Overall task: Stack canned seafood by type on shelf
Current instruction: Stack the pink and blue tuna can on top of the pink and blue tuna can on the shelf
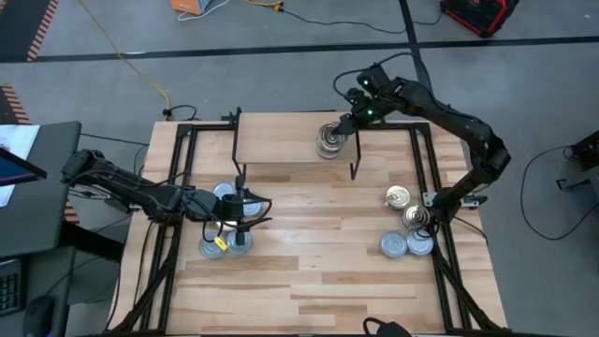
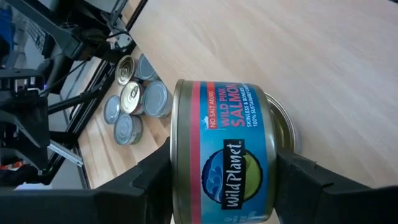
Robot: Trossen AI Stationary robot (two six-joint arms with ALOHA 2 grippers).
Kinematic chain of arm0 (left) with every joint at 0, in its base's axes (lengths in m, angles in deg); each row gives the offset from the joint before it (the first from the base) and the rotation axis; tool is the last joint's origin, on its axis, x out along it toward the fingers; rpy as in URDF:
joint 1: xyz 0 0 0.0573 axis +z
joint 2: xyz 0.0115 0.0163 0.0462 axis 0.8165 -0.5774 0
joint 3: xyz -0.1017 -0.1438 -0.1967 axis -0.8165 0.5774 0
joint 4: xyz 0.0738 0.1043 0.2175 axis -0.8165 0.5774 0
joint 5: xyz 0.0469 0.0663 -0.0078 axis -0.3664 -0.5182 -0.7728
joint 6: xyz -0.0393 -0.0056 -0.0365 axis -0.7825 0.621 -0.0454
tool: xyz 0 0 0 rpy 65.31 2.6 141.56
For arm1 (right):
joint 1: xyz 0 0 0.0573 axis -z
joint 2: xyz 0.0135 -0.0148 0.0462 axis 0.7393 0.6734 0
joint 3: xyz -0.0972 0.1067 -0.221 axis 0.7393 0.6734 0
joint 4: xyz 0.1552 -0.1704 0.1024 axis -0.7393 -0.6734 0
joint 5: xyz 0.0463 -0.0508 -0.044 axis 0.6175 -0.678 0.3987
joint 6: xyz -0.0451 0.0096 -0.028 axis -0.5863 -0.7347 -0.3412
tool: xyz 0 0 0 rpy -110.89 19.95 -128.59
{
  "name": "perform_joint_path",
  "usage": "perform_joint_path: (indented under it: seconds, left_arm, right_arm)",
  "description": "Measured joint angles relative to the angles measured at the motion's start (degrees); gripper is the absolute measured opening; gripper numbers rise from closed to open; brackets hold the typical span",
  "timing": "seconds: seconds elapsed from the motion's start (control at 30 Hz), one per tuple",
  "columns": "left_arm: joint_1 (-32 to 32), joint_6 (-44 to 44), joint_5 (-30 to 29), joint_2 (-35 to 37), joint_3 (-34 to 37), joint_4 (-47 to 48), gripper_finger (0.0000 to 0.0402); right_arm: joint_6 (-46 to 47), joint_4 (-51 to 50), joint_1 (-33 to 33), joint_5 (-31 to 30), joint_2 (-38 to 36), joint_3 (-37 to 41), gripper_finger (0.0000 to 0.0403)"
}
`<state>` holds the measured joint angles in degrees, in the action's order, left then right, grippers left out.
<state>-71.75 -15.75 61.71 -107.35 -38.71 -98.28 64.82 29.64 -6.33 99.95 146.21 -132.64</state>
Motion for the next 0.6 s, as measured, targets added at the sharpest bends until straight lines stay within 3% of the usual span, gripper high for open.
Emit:
perform_joint_path:
  seconds: [0.27,0.43,0.6]
  left_arm:
    - [0.0,-0.04,0.0,0.0,0.0,0.0,0.0214]
    - [0.0,-0.07,0.0,0.0,0.0,0.22,0.0214]
    - [0.0,-0.02,-0.07,0.0,0.02,0.65,0.0214]
  right_arm:
    - [-1.19,-0.42,-0.44,1.4,3.28,0.02,0.0238]
    - [-3.4,-0.4,0.07,2.66,3.67,0.0,0.0204]
    - [-4.2,-0.98,1.37,4.23,3.37,0.02,0.0203]
